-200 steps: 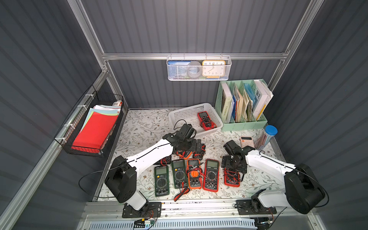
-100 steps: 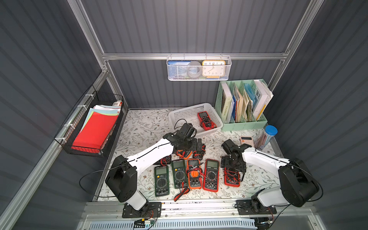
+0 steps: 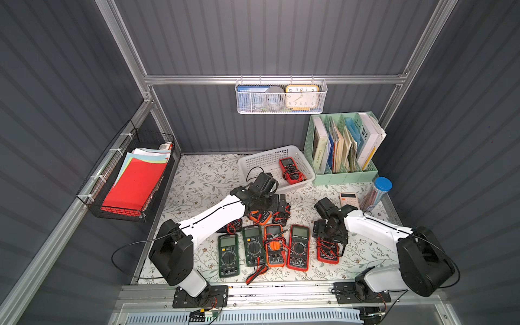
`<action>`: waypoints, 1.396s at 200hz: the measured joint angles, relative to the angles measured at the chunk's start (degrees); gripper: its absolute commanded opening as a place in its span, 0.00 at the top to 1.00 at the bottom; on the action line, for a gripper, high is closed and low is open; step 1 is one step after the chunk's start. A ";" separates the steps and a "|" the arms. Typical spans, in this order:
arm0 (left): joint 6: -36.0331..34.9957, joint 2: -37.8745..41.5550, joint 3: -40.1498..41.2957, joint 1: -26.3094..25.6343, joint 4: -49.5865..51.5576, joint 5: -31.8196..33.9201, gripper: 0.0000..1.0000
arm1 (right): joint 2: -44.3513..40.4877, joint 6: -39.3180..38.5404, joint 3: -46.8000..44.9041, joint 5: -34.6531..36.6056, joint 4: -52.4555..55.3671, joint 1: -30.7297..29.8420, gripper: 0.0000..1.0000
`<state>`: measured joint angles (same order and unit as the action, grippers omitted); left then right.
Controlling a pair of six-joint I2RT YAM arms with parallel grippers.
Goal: Put the multimeter into the basket
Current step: Pick up the multimeter from the center of the board.
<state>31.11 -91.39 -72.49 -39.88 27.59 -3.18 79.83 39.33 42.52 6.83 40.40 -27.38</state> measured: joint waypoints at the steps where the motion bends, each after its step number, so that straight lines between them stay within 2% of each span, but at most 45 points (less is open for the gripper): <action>1: 0.00 -0.02 -0.02 0.00 0.00 0.00 0.01 | -0.11 0.04 0.00 0.00 0.02 0.00 0.43; 62: 0.02 -0.55 -1.25 0.00 0.17 -0.04 0.01 | -8.96 0.24 2.29 2.51 1.44 -0.07 0.46; 137: 0.42 -1.49 -5.22 0.22 3.34 1.51 0.01 | -7.96 -3.45 15.41 5.05 2.86 -0.07 0.46; 160: 0.42 -1.49 -5.84 2.23 3.96 1.90 0.01 | -4.72 -5.42 22.32 5.01 2.69 -0.07 0.46; 206: 0.22 -1.44 -5.86 10.64 4.76 1.84 0.01 | 5.35 -8.57 37.79 4.02 1.22 -0.07 0.47; 279: -2.49 -0.39 -6.54 14.67 7.91 2.56 0.01 | 26.73 -13.55 64.85 2.78 -0.76 -0.07 0.46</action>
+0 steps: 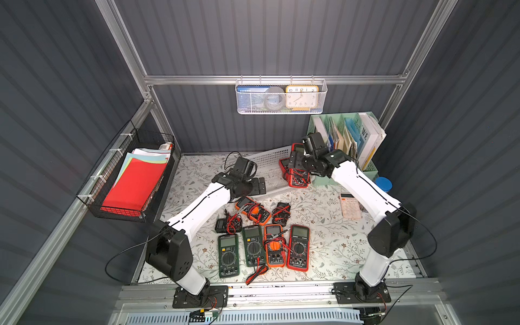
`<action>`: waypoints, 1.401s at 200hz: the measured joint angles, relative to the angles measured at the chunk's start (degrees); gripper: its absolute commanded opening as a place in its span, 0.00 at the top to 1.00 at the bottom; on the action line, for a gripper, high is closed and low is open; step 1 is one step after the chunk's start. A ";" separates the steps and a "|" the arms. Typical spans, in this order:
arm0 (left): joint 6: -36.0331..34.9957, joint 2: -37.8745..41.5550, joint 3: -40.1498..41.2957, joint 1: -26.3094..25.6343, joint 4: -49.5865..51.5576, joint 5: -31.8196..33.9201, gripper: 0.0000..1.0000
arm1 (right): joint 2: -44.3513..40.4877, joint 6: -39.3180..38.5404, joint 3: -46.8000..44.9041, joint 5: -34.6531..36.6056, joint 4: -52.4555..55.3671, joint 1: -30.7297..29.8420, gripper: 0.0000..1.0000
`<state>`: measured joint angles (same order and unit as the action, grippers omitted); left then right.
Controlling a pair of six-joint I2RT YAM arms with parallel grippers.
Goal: Put the multimeter into the basket
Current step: Pick up the multimeter from the center of the board, then place the multimeter in the basket.
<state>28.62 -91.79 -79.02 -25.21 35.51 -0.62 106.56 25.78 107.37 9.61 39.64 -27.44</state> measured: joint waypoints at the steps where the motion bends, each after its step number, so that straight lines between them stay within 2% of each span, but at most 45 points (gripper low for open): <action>1: -0.02 0.00 0.00 0.07 0.00 0.00 0.01 | 0.20 -0.09 0.24 0.00 -0.09 0.00 0.46; 39: -1.16 0.00 0.00 2.47 0.09 -0.35 0.01 | 9.57 -3.17 9.01 -0.15 -3.30 0.00 0.46; 137: -1.99 0.00 0.00 3.52 0.11 -1.95 0.01 | 26.95 -12.68 18.12 -4.92 -10.01 -0.02 0.46; 223: -1.95 0.02 0.00 3.52 0.09 -2.43 0.01 | 32.68 -16.74 21.73 -7.02 -6.84 -1.16 0.42; 280: -1.92 0.46 0.00 3.52 0.09 -2.45 0.01 | 35.54 -17.53 24.61 -6.43 -3.89 -1.66 0.35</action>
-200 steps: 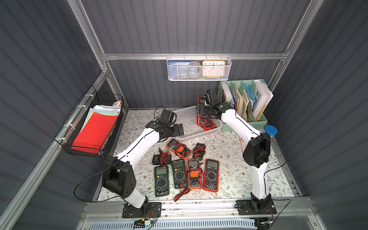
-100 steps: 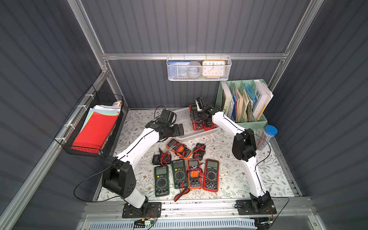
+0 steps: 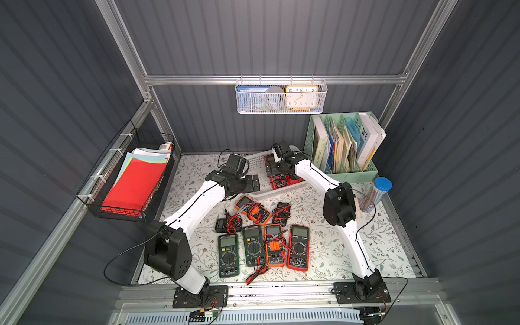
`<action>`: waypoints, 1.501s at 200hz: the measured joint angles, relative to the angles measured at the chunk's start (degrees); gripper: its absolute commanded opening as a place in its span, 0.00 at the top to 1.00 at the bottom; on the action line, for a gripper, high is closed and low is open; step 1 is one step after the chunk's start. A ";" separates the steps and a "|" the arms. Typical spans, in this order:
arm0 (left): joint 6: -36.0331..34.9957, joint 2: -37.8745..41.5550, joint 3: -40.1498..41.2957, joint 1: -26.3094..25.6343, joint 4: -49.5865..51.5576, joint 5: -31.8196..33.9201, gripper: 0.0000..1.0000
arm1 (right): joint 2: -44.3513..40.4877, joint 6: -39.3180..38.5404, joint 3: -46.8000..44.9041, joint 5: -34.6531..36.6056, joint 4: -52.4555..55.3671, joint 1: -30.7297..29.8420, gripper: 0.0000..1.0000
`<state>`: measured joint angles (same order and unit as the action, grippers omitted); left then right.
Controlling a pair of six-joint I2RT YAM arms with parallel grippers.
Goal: Put the multimeter into the basket
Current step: Place the multimeter in the basket.
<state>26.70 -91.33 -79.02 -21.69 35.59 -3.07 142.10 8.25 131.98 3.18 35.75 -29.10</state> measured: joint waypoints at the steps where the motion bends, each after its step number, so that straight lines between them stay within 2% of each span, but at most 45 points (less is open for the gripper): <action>1: 0.00 0.00 0.00 0.00 0.00 0.02 0.01 | 0.04 -0.02 0.04 0.02 0.02 0.00 0.35; 17: 0.00 0.31 0.00 0.00 0.00 0.02 0.01 | 0.87 -0.26 1.03 0.48 1.33 -0.13 0.31; 31: 0.00 0.37 0.00 0.00 0.00 0.02 0.01 | 0.90 -0.39 1.07 0.94 2.51 -0.22 0.21; 53: 0.02 0.39 0.00 0.00 -0.02 -0.02 0.01 | 0.90 -0.44 1.16 1.51 3.43 -0.26 0.12; 121: 0.24 0.42 0.00 0.00 -0.02 -0.26 0.01 | 0.87 -0.39 1.20 3.76 4.72 -0.20 0.01; 276: 0.42 1.20 0.00 0.00 0.00 -1.25 0.01 | 0.87 2.43 2.40 4.33 4.79 -0.20 0.01; 300: 0.44 1.22 0.00 0.00 0.00 -1.27 0.01 | 1.20 1.70 4.96 4.57 7.91 -0.22 0.01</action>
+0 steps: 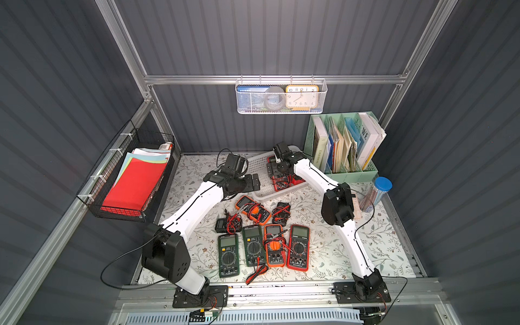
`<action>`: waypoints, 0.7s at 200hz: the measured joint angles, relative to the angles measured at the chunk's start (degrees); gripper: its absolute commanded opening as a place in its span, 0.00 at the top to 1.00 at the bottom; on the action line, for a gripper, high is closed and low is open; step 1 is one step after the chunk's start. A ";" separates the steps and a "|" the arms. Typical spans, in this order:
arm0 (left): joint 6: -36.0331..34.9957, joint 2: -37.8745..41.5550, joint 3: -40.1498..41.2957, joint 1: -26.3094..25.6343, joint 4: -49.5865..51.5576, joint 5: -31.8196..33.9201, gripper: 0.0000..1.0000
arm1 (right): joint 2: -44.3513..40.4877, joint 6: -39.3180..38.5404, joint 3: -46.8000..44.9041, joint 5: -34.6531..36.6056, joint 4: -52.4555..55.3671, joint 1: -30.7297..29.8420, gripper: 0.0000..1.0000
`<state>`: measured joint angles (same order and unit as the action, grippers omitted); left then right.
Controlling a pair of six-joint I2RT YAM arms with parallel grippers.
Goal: Put the multimeter into the basket
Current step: Place the multimeter in the basket.
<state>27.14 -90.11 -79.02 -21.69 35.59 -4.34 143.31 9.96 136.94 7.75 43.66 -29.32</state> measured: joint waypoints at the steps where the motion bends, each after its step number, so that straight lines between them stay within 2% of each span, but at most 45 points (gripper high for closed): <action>1: 0.00 0.00 0.00 0.00 0.00 0.00 0.01 | 0.02 -0.02 0.17 0.02 0.22 0.00 0.01; 22: 0.00 0.00 0.00 0.00 -0.02 -0.02 0.01 | 0.72 -0.96 3.98 1.42 2.82 -0.22 0.01; 89: 0.00 -0.28 -2.10 0.00 0.13 -0.37 0.01 | 1.97 -2.14 6.75 3.50 7.43 -0.37 0.01; 140: 0.00 -0.28 -3.21 0.00 -0.37 -0.37 0.01 | 3.28 -3.10 4.46 3.76 6.34 -0.44 0.01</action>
<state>27.14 -90.39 -82.24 -21.69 35.22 -4.71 146.58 6.85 141.40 11.51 50.00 -29.76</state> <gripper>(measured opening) 0.992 0.991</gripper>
